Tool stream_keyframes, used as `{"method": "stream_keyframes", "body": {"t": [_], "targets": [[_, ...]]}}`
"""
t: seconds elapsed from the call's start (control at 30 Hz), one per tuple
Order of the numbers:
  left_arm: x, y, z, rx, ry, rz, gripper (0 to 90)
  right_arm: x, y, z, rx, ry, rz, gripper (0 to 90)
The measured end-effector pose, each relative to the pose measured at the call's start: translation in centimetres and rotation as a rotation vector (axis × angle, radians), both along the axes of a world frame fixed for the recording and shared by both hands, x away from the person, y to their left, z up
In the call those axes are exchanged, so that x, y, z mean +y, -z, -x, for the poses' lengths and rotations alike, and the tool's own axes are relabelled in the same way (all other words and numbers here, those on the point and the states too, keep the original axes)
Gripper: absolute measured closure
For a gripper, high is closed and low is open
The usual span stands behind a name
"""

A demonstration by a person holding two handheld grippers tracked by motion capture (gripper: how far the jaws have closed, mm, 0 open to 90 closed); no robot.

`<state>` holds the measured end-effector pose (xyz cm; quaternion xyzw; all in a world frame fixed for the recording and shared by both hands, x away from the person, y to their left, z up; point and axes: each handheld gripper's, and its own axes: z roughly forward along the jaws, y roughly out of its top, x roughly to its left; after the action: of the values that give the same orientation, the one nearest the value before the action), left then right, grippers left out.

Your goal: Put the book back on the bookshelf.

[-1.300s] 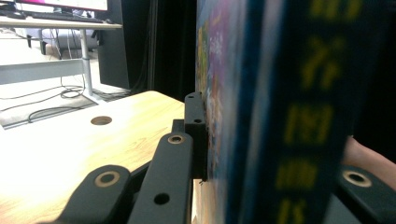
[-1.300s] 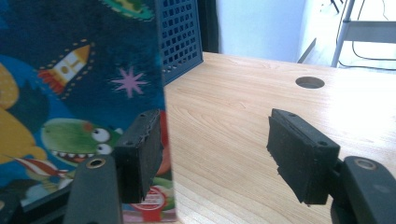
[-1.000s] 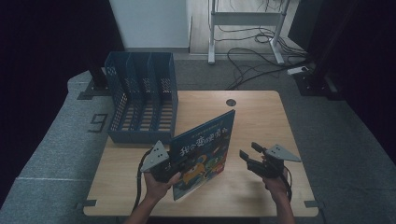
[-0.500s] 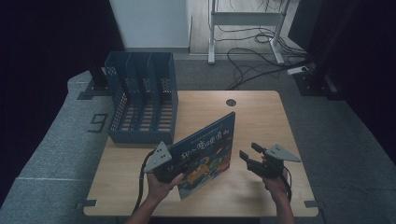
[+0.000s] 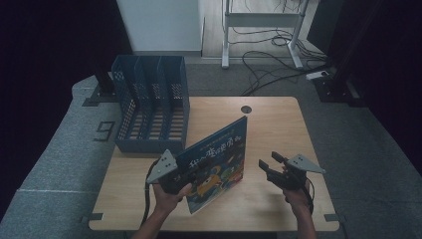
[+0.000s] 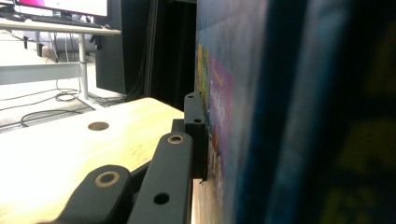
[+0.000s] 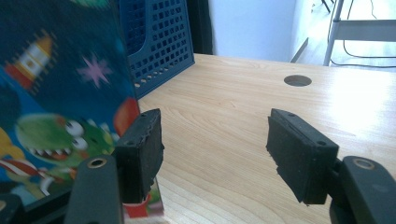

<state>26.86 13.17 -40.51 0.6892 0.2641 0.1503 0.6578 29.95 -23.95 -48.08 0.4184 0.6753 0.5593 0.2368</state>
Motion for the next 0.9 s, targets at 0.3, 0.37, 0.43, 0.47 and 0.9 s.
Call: {"method": "stream_keyframes", "body": {"t": [0.3, 0.37, 0.43, 0.47, 0.9], "targets": [[1.6, -1.7, 0.5, -0.025, -0.030, 0.014, 81.9, 0.4, 0.6, -0.2, 0.019, -0.001, 0.019, 35.3], [1.9, -2.0, 0.6, -0.028, -0.035, 0.017, 82.0, 0.5, 0.9, -0.4, 0.031, -0.006, 0.026, 35.4], [2.1, -2.2, 0.6, -0.029, -0.037, 0.019, 81.9, 0.7, 1.3, -0.6, 0.047, -0.006, 0.035, 35.4], [2.2, -2.3, 0.6, -0.029, -0.040, 0.022, 82.0, 0.7, 1.5, -0.6, 0.054, -0.010, 0.041, 35.4], [3.7, -3.5, 0.7, -0.028, -0.071, 0.032, 81.9, 2.0, 4.1, -1.9, 0.166, 0.002, 0.114, 35.5]]}}
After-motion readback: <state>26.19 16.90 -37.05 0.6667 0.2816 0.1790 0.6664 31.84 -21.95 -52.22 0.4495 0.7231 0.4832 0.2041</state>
